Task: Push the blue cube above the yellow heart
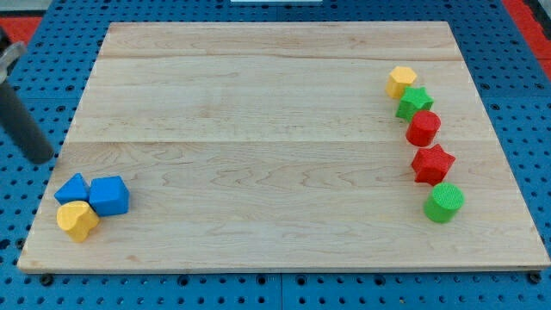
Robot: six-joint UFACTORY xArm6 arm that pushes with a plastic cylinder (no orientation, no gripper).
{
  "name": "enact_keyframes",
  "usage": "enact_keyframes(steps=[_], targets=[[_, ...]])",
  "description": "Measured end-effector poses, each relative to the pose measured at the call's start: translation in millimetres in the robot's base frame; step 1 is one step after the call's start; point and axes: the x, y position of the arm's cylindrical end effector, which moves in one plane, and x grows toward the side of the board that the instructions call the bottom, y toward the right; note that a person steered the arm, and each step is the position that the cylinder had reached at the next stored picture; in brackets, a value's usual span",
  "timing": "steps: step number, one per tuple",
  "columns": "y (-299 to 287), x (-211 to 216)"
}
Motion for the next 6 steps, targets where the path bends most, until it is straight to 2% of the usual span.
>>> enact_keyframes(steps=[1, 2, 4, 6], targets=[[0, 74], [3, 101], [82, 70], [121, 38]])
